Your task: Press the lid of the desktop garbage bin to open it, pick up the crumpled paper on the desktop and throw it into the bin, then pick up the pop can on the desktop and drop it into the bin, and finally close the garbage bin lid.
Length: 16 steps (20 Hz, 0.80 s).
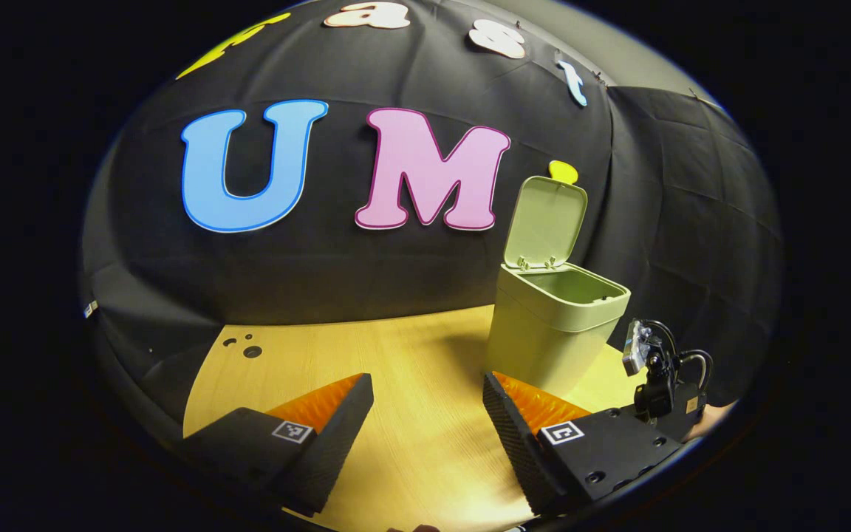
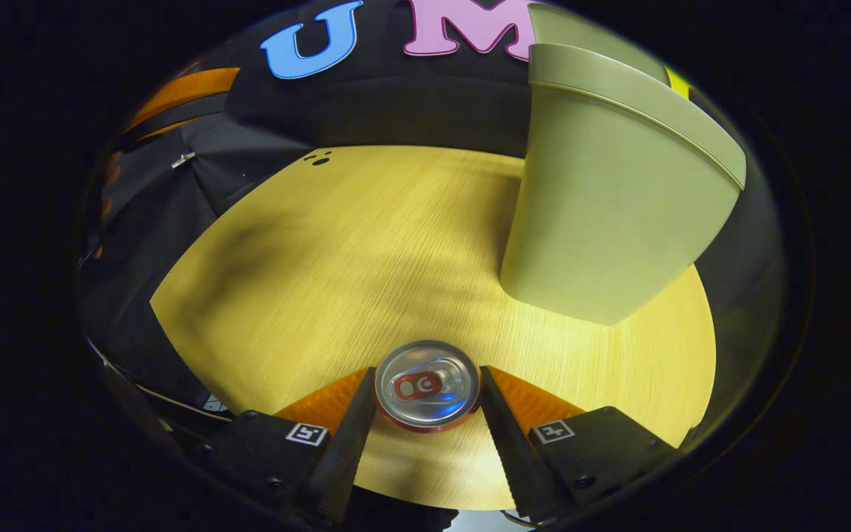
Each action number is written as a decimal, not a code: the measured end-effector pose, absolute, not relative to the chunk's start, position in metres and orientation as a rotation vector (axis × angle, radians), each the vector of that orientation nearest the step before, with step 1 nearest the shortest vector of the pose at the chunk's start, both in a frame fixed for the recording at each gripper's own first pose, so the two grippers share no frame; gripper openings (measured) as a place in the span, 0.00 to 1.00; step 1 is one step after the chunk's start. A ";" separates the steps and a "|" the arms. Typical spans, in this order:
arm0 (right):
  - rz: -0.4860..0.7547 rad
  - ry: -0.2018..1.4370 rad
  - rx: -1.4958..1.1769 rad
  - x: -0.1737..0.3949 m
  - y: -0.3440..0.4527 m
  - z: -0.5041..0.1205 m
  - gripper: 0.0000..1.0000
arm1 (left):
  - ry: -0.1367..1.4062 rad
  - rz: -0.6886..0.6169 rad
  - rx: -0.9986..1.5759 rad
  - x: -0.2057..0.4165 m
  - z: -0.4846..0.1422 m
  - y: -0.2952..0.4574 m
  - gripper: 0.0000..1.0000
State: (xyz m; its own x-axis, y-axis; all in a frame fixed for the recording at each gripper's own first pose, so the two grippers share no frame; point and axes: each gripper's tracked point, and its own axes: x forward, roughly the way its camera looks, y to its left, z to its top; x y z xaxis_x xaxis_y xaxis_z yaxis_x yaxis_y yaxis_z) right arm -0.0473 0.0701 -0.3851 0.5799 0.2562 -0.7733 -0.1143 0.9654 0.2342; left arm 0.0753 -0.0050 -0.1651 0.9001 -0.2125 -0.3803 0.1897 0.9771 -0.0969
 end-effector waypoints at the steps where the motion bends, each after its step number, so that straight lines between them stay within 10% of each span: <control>1: 0.218 0.917 0.165 -0.045 0.069 -0.379 0.84 | 0.402 -0.204 -0.067 0.075 -0.166 -0.005 0.96; 16: 0.246 0.729 0.297 -0.005 0.033 -0.214 0.84 | 0.407 -0.187 -0.113 0.065 -0.179 -0.012 0.96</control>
State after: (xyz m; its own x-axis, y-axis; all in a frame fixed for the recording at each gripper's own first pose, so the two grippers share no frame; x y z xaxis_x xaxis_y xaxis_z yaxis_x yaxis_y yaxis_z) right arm -0.0050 0.0332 -0.2142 0.7203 0.3210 -0.6149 -0.1163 0.9298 0.3492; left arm 0.0648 -0.0124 -0.1787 0.9017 -0.2027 -0.3820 0.1577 0.9766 -0.1459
